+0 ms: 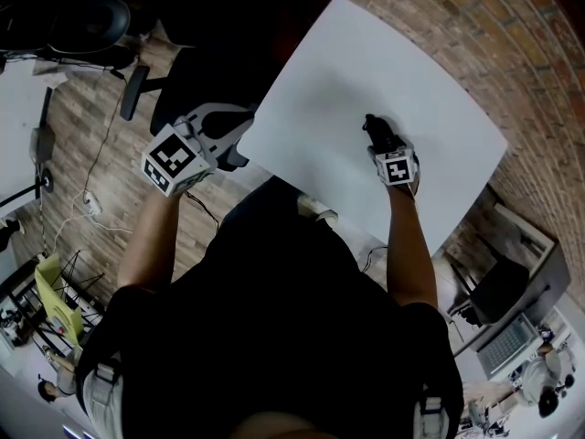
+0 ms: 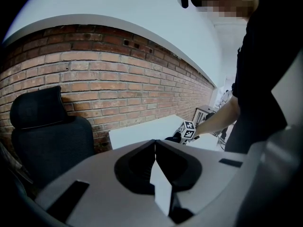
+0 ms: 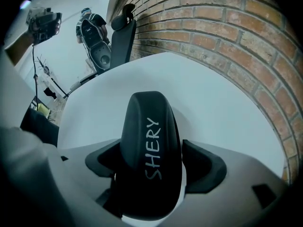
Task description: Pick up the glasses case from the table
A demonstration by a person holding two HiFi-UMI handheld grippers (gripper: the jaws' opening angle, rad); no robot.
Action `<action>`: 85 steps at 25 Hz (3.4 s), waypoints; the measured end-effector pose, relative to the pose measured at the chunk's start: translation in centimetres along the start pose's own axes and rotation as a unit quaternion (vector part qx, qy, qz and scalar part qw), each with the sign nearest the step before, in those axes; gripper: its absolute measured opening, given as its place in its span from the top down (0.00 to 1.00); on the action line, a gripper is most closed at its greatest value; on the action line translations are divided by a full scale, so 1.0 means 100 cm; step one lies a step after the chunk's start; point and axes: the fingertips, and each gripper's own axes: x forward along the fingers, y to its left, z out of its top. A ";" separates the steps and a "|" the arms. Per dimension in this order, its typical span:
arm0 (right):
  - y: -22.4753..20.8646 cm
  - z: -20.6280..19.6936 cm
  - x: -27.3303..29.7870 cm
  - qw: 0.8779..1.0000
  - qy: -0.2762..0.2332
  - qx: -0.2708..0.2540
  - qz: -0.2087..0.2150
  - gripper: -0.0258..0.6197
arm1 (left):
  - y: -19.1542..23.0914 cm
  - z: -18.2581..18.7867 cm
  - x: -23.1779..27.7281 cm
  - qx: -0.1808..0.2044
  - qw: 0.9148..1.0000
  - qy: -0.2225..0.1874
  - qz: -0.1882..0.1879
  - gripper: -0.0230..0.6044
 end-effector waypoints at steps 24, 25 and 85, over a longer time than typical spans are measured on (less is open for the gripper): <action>0.004 -0.002 0.003 1.000 0.015 -0.003 0.003 0.42 | -0.017 -0.001 -0.002 0.000 1.000 0.008 -0.007 0.95; 0.003 -0.003 0.004 1.000 0.018 -0.003 0.003 0.42 | -0.018 -0.001 -0.003 -0.001 1.000 0.008 -0.007 0.94; 0.019 0.015 -0.190 0.982 -0.177 0.069 -0.006 0.46 | -0.142 0.049 -0.056 0.066 0.997 -0.045 0.003 0.94</action>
